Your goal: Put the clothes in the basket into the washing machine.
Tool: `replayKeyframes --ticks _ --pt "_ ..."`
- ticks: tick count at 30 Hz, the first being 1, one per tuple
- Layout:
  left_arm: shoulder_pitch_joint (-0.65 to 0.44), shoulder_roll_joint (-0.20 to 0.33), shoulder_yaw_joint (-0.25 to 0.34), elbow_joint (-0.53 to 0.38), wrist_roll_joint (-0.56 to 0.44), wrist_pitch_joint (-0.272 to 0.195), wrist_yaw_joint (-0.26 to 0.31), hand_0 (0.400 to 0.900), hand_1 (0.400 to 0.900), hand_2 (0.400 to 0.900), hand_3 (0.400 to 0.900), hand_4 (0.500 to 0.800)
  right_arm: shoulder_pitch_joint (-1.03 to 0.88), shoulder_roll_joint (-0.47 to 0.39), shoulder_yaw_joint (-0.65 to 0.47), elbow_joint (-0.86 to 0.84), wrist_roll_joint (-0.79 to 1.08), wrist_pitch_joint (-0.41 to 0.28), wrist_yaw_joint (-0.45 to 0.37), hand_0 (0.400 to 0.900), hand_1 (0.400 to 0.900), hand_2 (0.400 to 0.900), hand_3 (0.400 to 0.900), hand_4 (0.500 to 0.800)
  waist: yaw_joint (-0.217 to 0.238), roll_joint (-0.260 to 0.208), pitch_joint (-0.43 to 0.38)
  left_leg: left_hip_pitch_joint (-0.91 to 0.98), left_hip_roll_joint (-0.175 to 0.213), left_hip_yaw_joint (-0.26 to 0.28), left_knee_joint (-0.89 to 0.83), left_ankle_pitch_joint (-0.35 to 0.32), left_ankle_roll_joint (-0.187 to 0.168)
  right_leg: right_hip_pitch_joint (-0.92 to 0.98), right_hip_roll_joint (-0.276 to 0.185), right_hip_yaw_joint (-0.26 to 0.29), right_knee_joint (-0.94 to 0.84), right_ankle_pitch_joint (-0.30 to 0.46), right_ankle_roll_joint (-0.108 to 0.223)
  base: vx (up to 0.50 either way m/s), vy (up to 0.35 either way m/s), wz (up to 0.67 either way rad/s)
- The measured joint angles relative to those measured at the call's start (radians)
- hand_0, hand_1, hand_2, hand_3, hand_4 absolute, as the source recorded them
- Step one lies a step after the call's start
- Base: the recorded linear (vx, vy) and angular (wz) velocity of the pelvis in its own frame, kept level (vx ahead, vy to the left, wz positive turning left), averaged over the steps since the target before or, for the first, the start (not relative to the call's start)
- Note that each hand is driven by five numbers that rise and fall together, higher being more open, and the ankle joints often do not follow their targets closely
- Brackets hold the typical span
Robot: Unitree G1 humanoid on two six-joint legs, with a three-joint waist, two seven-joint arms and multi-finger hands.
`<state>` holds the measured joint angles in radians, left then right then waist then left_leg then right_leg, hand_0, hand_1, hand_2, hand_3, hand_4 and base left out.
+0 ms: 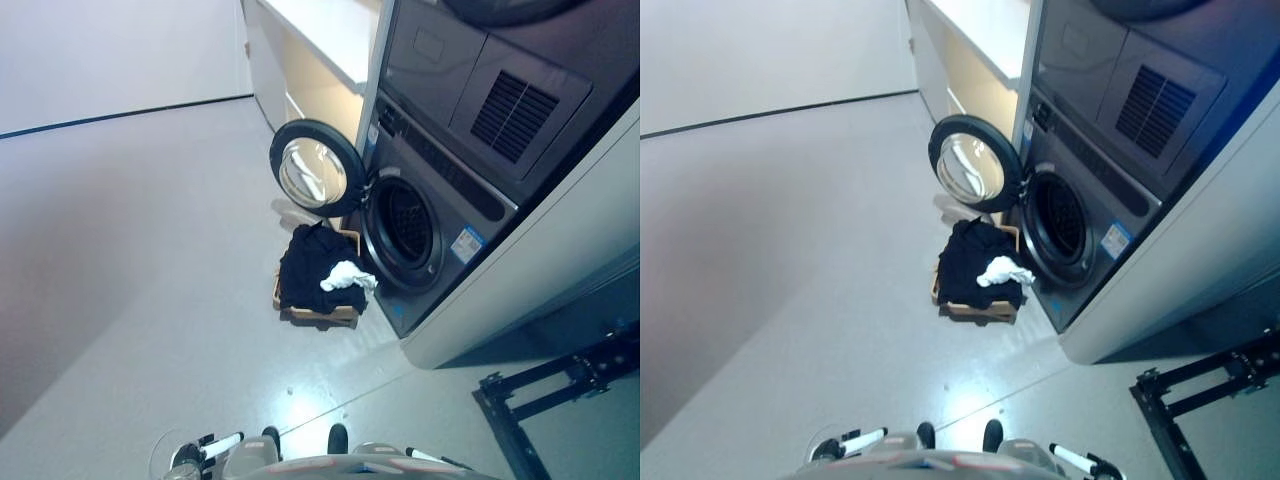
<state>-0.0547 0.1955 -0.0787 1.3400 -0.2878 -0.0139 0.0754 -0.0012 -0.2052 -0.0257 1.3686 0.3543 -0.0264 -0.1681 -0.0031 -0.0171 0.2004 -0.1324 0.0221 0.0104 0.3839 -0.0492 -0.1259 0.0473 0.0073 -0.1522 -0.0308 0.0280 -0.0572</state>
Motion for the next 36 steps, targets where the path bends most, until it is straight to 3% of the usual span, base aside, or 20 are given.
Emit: replayKeyframes --ticks 1,4,7,10,13,16,19,20,21,22,23,24,25,27,29,33,36 --pt "-0.008 -0.011 0.005 -0.001 -0.010 -0.009 0.000 0.900 0.900 0.900 0.900 0.800 -0.005 -0.014 0.000 0.000 0.000 0.000 -0.001 0.900 0.900 0.900 0.900 0.800 0.004 0.012 0.012 -0.026 0.001 -0.009 0.042 0.014 -0.018 -0.003 -0.002 -0.001 0.005 0.000 -0.003 0.12 -0.092 0.01" --pt "-0.020 -0.030 0.006 0.004 -0.035 -0.012 0.002 0.900 0.900 0.900 0.900 0.800 -0.042 -0.055 0.002 -0.001 0.001 -0.001 -0.004 0.900 0.900 0.900 0.900 0.800 0.000 0.034 0.029 -0.050 -0.010 -0.011 0.063 0.020 -0.017 -0.006 -0.016 0.002 0.011 -0.002 -0.012 0.18 -0.025 -0.01" --pt "-0.023 -0.030 0.006 0.015 -0.036 -0.011 0.005 0.900 0.900 0.900 0.900 0.800 -0.054 -0.062 0.002 -0.003 0.001 -0.003 -0.008 0.900 0.900 0.900 0.900 0.800 0.002 0.026 0.036 -0.012 -0.009 -0.010 -0.134 0.030 -0.008 -0.016 -0.024 0.001 0.007 -0.001 -0.016 0.27 0.044 -0.14" --pt "-0.017 -0.035 0.005 0.018 -0.037 -0.011 0.008 0.900 0.900 0.900 0.900 0.800 -0.073 -0.065 0.000 -0.006 0.001 -0.003 -0.021 0.900 0.900 0.900 0.900 0.800 0.002 0.028 0.040 0.029 -0.004 -0.032 -0.471 0.101 -0.017 0.012 -0.010 0.010 -0.047 0.010 -0.014 0.35 0.096 -0.12" --pt "-0.012 -0.035 0.008 0.011 -0.052 -0.017 0.010 0.900 0.900 0.900 0.900 0.800 -0.076 -0.073 -0.004 -0.006 0.001 -0.006 -0.024 0.900 0.900 0.900 0.900 0.800 0.028 0.047 0.052 0.006 0.023 -0.039 -0.478 0.138 -0.045 0.050 0.014 0.042 -0.063 -0.002 -0.004 0.46 0.174 -0.37" --pt "0.023 -0.041 0.014 0.021 -0.056 -0.008 0.010 0.900 0.900 0.900 0.900 0.800 -0.089 -0.076 -0.003 -0.028 0.000 -0.033 -0.022 0.900 0.900 0.900 0.900 0.800 0.052 0.060 0.027 0.010 0.039 -0.031 -0.473 0.145 -0.040 0.046 0.004 0.095 -0.063 -0.020 0.021 0.49 0.268 -0.44" --pt "0.039 -0.043 0.016 0.026 -0.056 -0.011 0.016 0.900 0.900 0.900 0.900 0.800 -0.091 -0.065 0.001 -0.016 0.000 -0.034 -0.018 0.900 0.900 0.900 0.900 0.800 0.058 0.036 -0.004 0.014 -0.009 0.025 -0.472 0.203 0.029 0.033 -0.054 0.140 -0.062 -0.050 0.063 0.44 0.325 -0.29" --pt "0.043 -0.036 0.016 0.016 -0.056 -0.011 0.017 0.900 0.900 0.900 0.900 0.800 -0.088 -0.052 0.002 -0.019 0.000 -0.033 -0.017 0.900 0.900 0.900 0.900 0.800 0.061 0.022 -0.021 0.010 -0.021 0.055 -0.472 0.229 0.071 0.029 -0.076 0.140 -0.059 -0.056 0.075 0.40 0.341 -0.08" --pt "0.044 -0.021 0.014 0.009 -0.055 -0.011 0.017 0.900 0.900 0.900 0.900 0.800 -0.080 -0.028 0.003 -0.018 0.000 -0.032 -0.013 0.900 0.900 0.900 0.900 0.800 0.062 -0.003 -0.037 0.013 -0.043 0.078 -0.471 0.222 0.137 0.026 -0.104 0.130 -0.042 -0.076 0.085 0.42 0.379 -0.02" --pt "0.043 -0.014 0.013 0.007 -0.055 -0.011 0.018 0.900 0.900 0.900 0.900 0.800 -0.077 -0.016 0.005 -0.018 0.000 -0.031 -0.012 0.900 0.900 0.900 0.900 0.800 0.062 -0.010 -0.044 0.016 -0.047 0.091 -0.470 0.225 0.173 0.018 -0.114 0.113 -0.012 -0.086 0.094 0.33 0.339 0.02" --pt "0.032 -0.001 0.013 0.001 -0.055 -0.011 0.018 0.900 0.900 0.900 0.900 0.800 -0.077 0.002 0.003 -0.019 0.001 -0.030 -0.009 0.900 0.900 0.900 0.900 0.800 0.057 -0.020 -0.050 0.017 -0.054 0.083 -0.464 0.202 0.186 -0.012 -0.122 0.101 0.076 -0.095 0.143 0.24 0.334 0.06" --pt "0.016 0.013 0.006 -0.008 -0.054 -0.012 0.018 0.900 0.900 0.900 0.900 0.800 -0.078 0.015 0.003 -0.038 0.003 -0.029 -0.006 0.900 0.900 0.900 0.900 0.800 0.050 -0.016 -0.053 0.024 -0.056 0.081 -0.456 0.186 0.202 -0.086 -0.130 0.094 0.256 -0.124 0.166 0.20 0.337 0.14" --pt "0.002 0.019 -0.001 -0.012 -0.054 -0.012 0.017 0.900 0.900 0.900 0.900 0.800 -0.074 0.017 0.003 -0.052 0.007 -0.029 -0.004 0.900 0.900 0.900 0.900 0.800 0.044 -0.012 -0.051 0.027 -0.055 0.081 -0.454 0.189 0.211 -0.135 -0.140 0.089 0.373 -0.143 0.175 0.26 0.393 0.23" --pt "-0.030 0.025 -0.008 -0.012 -0.054 -0.014 0.018 0.900 0.900 0.900 0.900 0.800 -0.073 0.018 0.003 -0.080 0.020 -0.031 -0.003 0.900 0.900 0.900 0.900 0.800 0.015 -0.016 -0.052 0.061 -0.093 0.055 -0.447 0.160 0.242 -0.236 -0.187 0.094 0.657 -0.133 0.174 0.27 0.329 0.19" --pt "-0.044 0.026 -0.017 -0.013 -0.054 -0.016 0.018 0.900 0.900 0.900 0.900 0.800 -0.073 0.009 0.003 -0.082 0.029 -0.033 -0.003 0.900 0.900 0.900 0.900 0.800 0.002 -0.008 -0.044 0.111 -0.117 0.047 -0.441 0.139 0.263 -0.261 -0.209 0.113 0.785 -0.122 0.173 0.23 0.201 0.13" --pt "-0.070 0.028 -0.021 -0.009 -0.054 -0.016 0.018 0.900 0.900 0.900 0.900 0.800 -0.087 -0.002 0.004 -0.129 0.049 -0.043 0.000 0.900 0.900 0.900 0.900 0.800 -0.011 0.037 -0.010 0.158 -0.109 0.034 -0.427 0.110 0.265 -0.351 -0.146 0.119 0.767 -0.139 0.153 0.21 0.044 0.15" --pt "-0.073 0.034 -0.021 -0.007 -0.054 -0.017 0.025 0.900 0.900 0.900 0.900 0.800 -0.089 -0.004 0.004 -0.154 0.063 -0.043 0.001 0.900 0.900 0.900 0.900 0.800 -0.013 0.030 0.007 0.173 -0.104 0.021 -0.426 0.093 0.260 -0.350 -0.097 0.116 0.477 -0.136 0.159 0.30 -0.097 0.26"
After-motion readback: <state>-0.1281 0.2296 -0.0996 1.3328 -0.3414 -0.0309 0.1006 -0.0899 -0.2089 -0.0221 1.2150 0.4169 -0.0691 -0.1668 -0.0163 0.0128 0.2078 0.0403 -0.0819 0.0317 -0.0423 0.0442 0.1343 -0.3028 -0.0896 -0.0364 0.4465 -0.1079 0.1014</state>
